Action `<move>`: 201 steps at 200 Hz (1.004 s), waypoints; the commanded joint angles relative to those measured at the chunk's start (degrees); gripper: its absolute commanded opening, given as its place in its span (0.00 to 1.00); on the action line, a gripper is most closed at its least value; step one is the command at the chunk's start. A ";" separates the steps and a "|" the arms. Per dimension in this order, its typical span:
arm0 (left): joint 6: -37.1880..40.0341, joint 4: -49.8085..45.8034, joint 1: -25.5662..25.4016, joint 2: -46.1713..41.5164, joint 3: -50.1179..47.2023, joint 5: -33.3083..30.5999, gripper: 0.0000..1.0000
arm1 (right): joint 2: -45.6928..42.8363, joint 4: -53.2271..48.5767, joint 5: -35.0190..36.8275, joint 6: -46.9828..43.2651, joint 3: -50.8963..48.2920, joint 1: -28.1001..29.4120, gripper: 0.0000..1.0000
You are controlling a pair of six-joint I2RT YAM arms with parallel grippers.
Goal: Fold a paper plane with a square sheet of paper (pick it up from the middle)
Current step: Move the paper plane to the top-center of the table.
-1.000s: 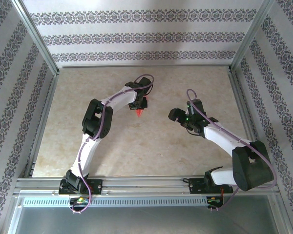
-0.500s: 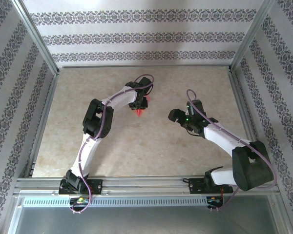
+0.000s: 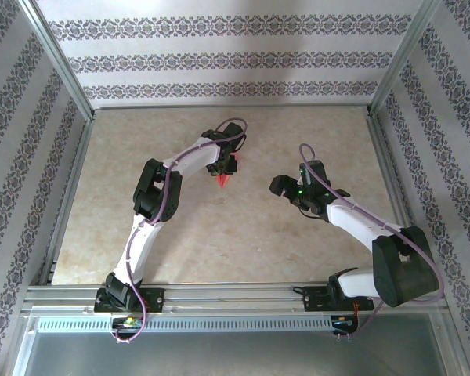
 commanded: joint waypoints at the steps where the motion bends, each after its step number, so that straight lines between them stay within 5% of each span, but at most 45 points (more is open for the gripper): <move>1: -0.51 -3.46 0.58 -1.52 1.76 -1.30 0.31 | 0.19 0.67 -0.60 0.20 -0.24 -0.34 0.85; 129: -0.23 -2.68 0.59 -16.37 -2.13 -4.51 0.43 | -3.99 -2.38 1.84 -2.24 2.06 -2.31 0.89; 172: 0.70 6.02 3.35 -33.67 -18.44 -9.38 0.54 | -10.63 -6.95 9.34 -11.64 5.97 -5.60 0.98; 201: 1.89 16.65 7.89 -47.60 -37.18 -15.59 0.73 | -16.39 -6.43 18.28 -19.75 5.31 -7.00 0.98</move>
